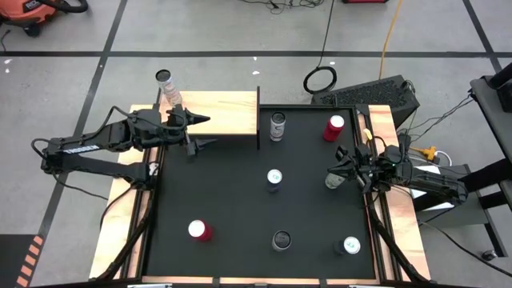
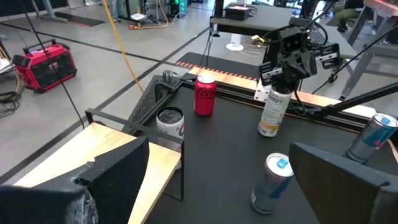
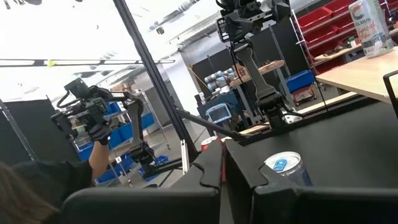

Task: Place canned beverage on shelf
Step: Put the top blue soda can on the shelf

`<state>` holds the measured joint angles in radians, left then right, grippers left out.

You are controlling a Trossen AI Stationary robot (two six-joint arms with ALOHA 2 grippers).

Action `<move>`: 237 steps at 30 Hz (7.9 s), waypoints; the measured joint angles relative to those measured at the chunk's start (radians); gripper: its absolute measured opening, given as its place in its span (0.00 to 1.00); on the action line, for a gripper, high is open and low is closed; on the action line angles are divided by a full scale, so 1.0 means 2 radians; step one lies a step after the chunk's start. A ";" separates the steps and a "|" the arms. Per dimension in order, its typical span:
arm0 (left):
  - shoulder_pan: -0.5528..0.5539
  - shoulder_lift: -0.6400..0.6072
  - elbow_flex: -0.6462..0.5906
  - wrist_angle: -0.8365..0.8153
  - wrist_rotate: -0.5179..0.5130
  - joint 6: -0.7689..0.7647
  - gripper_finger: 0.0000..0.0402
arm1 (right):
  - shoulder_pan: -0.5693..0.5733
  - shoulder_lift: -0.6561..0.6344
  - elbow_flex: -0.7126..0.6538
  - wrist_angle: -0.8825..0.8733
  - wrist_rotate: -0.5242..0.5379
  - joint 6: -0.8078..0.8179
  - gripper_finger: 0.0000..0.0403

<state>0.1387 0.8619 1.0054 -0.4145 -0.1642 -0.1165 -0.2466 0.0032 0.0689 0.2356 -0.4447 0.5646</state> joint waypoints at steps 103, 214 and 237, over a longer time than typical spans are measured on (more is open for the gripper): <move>-0.025 0.030 0.000 -0.020 0.002 0.035 0.97 | 0.000 0.000 0.014 0.079 0.171 -0.076 0.62; -0.025 0.030 0.000 -0.022 -0.013 0.036 0.97 | 0.114 0.644 0.288 0.031 0.156 -0.250 0.87; -0.025 0.030 0.000 -0.022 -0.013 0.036 0.97 | 0.114 0.718 0.287 0.092 0.172 -0.268 0.87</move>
<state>0.0892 0.9215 1.0058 -0.4585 -0.1905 -0.0452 -0.0185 1.4401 0.6437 0.4189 -0.1017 0.0292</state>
